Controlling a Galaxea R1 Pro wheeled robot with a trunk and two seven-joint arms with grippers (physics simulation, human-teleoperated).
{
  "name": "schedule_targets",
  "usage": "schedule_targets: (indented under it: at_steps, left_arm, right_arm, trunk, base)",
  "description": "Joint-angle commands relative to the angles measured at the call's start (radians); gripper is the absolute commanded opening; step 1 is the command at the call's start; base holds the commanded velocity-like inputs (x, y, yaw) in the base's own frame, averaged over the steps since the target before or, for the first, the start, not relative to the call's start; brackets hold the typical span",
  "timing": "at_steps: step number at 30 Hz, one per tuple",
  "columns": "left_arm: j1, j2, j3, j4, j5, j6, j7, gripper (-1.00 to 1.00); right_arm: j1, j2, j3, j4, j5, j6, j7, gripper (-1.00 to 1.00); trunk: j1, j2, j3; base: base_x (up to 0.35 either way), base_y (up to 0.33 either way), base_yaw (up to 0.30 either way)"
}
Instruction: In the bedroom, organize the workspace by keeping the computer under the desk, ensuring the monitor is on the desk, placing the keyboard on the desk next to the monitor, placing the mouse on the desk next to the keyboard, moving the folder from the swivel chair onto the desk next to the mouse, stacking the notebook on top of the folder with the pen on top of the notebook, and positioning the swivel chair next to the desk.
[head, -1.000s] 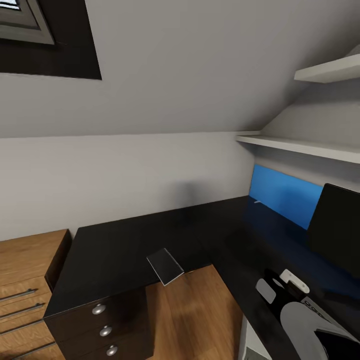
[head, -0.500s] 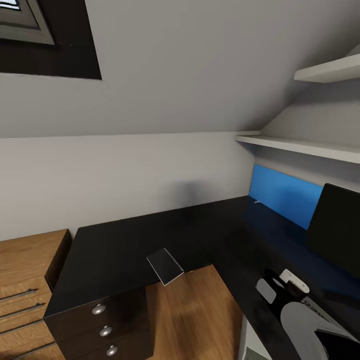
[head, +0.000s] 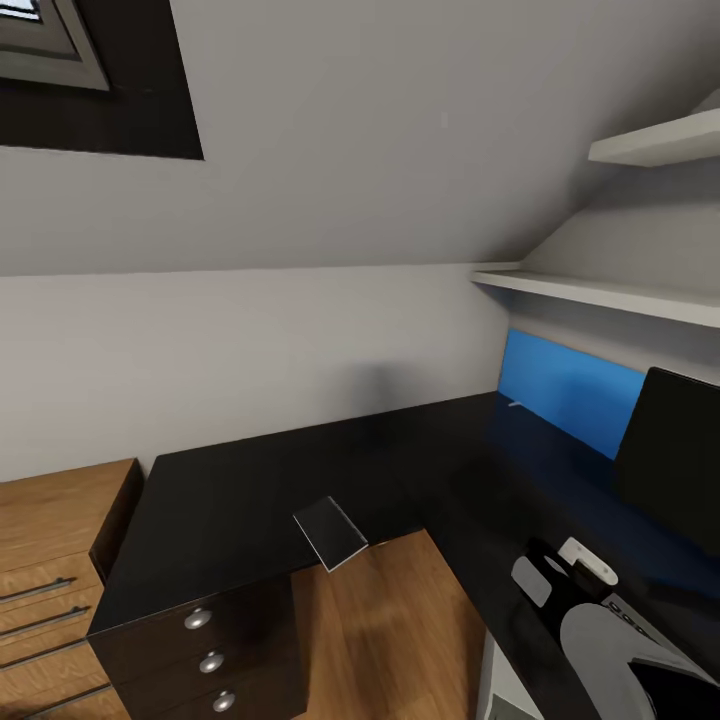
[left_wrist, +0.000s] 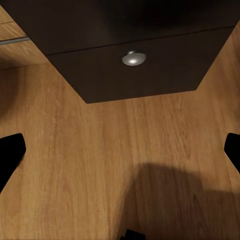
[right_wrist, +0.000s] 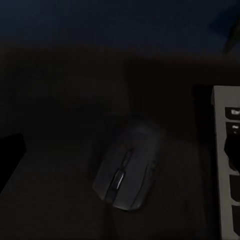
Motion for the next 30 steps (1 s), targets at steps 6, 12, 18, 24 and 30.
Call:
schedule_targets:
  at_steps: [6,12,18,24,30]
  left_arm:
    - [0.0,-0.002,0.003,-0.001,-0.004,-0.002,0.0,1.0]
    - [0.0,-0.001,0.003,-0.001,-0.005,-0.001,0.001,1.0]
    - [0.0,-0.001,0.003,-0.001,-0.005,0.0,0.005,1.0]
    - [0.0,-0.003,0.002,0.008,-0.005,0.003,0.007,1.0]
    - [0.0,-0.005,0.0,0.034,-0.005,0.002,0.008,1.0]
  right_arm:
    - [0.0,0.0,0.004,0.0,-0.011,-0.004,0.0,1.0]
    - [0.0,0.001,0.004,-0.001,-0.011,-0.005,0.0,1.0]
    - [0.0,0.007,0.006,-0.003,-0.003,-0.008,0.0,1.0]
    - [0.0,0.039,0.027,-0.005,0.032,-0.01,-0.001,1.0]
    - [0.0,0.099,0.075,-0.005,0.107,-0.01,-0.011,1.0]
  trunk:
    - [-0.023,0.042,0.018]
    - [-0.046,0.084,0.037]
    - [-0.069,0.126,0.055]
    - [-0.092,0.168,0.074]
    - [-0.115,0.21,0.093]
  base:
    - [0.0,0.0,0.0]
    - [0.0,0.0,0.0]
    - [0.0,0.0,0.0]
    - [0.0,0.0,0.0]
    - [0.0,0.0,0.116]
